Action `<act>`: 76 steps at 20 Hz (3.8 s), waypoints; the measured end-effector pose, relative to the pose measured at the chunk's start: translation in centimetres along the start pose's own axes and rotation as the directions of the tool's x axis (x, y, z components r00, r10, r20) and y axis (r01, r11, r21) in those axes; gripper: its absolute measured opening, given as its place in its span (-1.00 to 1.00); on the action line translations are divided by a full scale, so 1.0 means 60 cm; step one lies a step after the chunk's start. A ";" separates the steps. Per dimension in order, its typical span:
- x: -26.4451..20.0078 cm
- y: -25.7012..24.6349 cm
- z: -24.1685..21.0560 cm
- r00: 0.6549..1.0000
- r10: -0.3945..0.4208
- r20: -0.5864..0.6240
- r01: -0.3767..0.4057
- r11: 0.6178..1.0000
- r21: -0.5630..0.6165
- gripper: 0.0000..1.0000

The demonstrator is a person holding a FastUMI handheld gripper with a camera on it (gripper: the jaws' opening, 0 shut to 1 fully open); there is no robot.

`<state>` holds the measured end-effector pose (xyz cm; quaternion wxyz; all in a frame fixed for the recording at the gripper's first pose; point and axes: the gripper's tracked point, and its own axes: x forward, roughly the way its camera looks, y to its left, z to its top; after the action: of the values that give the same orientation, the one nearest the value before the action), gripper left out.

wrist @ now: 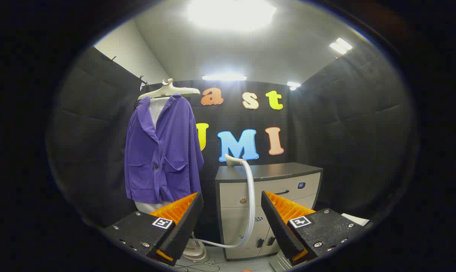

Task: Iron the clothes twice with a garment steamer, once on the left side and once on the right side.

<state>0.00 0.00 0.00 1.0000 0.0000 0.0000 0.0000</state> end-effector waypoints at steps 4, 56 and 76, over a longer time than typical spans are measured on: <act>0.003 -0.007 0.003 1.000 -0.002 0.004 0.002 1.000 0.030 0.92; 0.416 -0.071 0.263 0.998 0.056 0.037 -0.056 0.998 0.002 0.91; 0.850 -0.096 0.085 0.920 0.191 -0.343 -0.161 0.980 0.115 0.90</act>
<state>50.97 -5.74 5.10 0.9788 0.0421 0.1791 0.0900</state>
